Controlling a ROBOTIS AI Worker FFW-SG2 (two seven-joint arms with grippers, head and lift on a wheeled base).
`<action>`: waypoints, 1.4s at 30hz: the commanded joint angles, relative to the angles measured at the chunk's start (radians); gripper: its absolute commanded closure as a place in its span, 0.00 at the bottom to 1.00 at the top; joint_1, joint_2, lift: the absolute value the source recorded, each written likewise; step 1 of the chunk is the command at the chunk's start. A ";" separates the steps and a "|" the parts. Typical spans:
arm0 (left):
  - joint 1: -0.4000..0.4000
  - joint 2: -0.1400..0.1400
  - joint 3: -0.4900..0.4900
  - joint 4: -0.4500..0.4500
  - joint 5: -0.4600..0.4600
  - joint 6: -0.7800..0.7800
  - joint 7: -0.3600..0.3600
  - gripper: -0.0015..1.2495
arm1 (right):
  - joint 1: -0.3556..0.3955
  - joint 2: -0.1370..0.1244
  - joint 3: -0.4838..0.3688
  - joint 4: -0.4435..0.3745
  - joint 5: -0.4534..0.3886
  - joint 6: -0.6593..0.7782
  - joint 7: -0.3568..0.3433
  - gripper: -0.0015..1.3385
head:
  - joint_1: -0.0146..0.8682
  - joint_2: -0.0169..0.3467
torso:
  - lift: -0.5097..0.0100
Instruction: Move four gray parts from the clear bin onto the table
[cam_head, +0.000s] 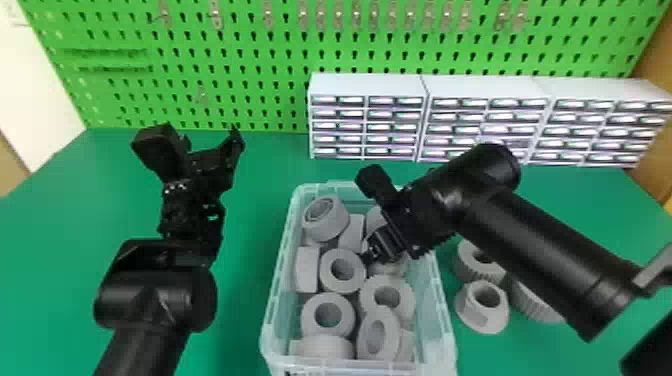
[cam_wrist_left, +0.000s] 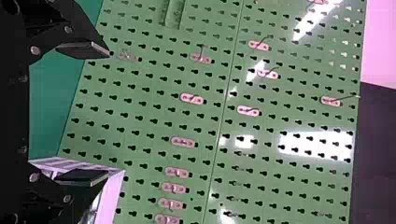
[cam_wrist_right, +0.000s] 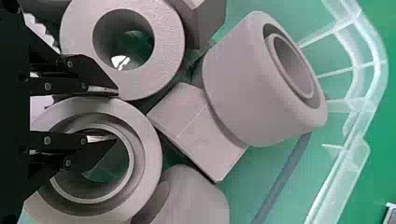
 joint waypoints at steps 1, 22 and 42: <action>0.005 -0.001 0.003 0.000 0.000 0.000 0.000 0.28 | 0.003 0.000 -0.005 -0.022 0.000 0.010 0.001 0.75 | 0.80 0.24 | 0.88; 0.010 0.000 0.003 0.000 -0.002 -0.002 0.000 0.28 | -0.001 0.000 -0.029 -0.149 0.008 0.075 0.000 0.75 | 0.80 0.24 | 0.88; 0.020 0.000 0.006 0.000 -0.002 -0.002 0.000 0.28 | 0.002 -0.005 -0.085 -0.275 0.037 0.136 0.000 0.75 | 0.80 0.24 | 0.88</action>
